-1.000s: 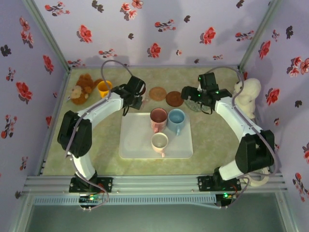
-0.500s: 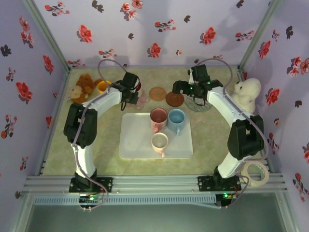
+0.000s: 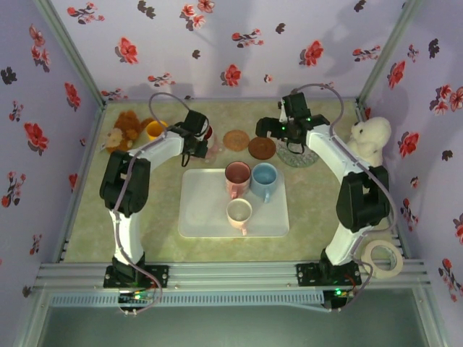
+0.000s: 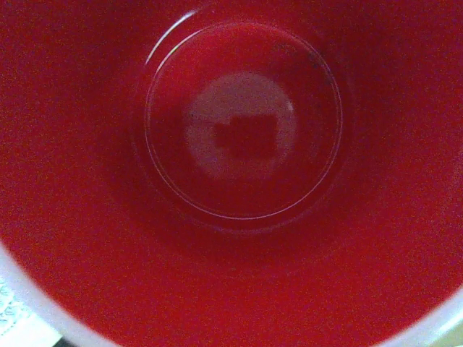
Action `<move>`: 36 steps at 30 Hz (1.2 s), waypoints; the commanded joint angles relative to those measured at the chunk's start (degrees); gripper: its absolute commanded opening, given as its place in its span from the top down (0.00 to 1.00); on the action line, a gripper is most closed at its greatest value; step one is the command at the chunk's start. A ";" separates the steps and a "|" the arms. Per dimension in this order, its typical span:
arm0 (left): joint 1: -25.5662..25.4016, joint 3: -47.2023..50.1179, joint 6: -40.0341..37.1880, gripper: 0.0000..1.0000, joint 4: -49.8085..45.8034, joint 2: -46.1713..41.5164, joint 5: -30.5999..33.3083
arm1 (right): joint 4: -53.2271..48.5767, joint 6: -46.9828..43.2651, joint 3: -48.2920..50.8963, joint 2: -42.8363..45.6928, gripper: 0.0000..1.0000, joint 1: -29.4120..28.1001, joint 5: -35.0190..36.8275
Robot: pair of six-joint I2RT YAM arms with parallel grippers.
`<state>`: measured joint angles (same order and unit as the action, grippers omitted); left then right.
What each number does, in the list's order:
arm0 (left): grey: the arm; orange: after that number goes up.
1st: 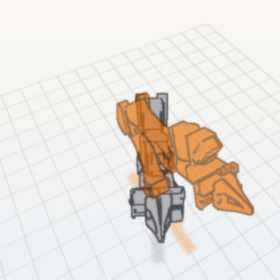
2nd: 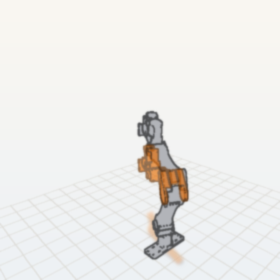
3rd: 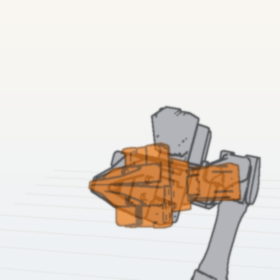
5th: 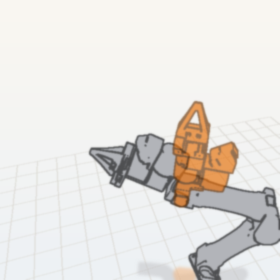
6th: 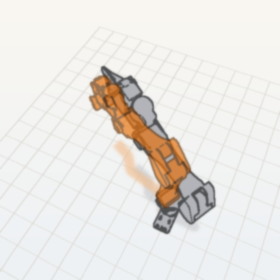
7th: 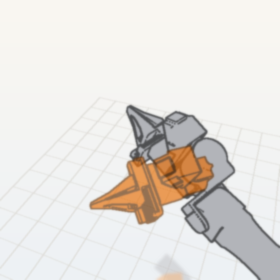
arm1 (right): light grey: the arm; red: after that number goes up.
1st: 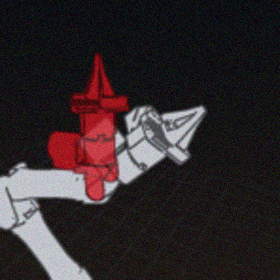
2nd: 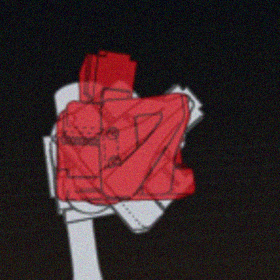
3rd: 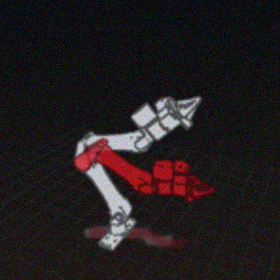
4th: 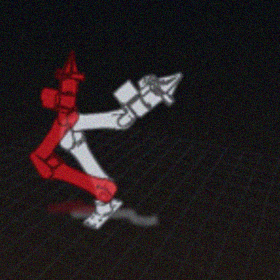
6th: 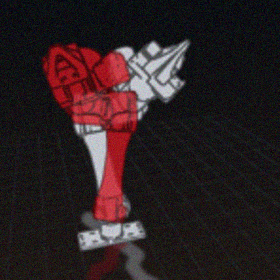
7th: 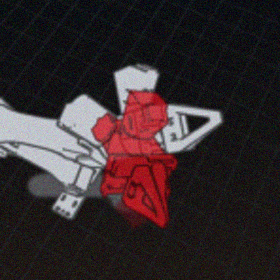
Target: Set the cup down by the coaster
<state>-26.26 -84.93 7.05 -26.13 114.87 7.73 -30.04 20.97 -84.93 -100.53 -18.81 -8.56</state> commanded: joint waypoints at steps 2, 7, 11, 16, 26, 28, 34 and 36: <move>0.42 -0.72 -0.12 1.00 2.62 -0.03 -0.70 | -1.61 -0.67 -1.20 -0.41 0.01 -0.53 1.52; 0.39 0.55 0.16 1.00 2.41 -0.70 -0.70 | -1.78 -0.58 -0.52 -0.39 0.01 -0.79 1.61; 0.36 0.70 0.24 0.96 1.87 -0.61 -0.89 | -2.04 -0.69 -0.49 -0.20 0.01 -0.92 1.96; 0.40 2.16 1.76 0.73 3.15 -1.64 -0.70 | -2.30 -0.84 -0.37 -0.06 0.01 -0.95 2.45; 0.46 2.79 2.05 0.49 2.79 -3.60 -0.26 | -3.08 -0.69 0.01 1.30 0.01 -1.06 3.18; 0.51 2.84 1.92 0.47 2.66 -4.22 -0.16 | -3.42 -0.71 0.01 1.73 0.01 -1.06 3.45; 0.47 1.97 2.56 0.43 1.83 -5.40 -0.24 | -3.92 -0.54 -0.05 2.83 0.01 -1.14 3.55; 0.51 2.04 2.93 0.39 1.61 -6.23 -0.20 | -4.15 -0.49 0.00 3.35 0.01 -1.23 3.63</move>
<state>-26.24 -82.37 9.10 -24.03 111.28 7.29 -32.62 20.97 -84.93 -99.90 -19.53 -6.15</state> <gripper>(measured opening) 0.595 0.991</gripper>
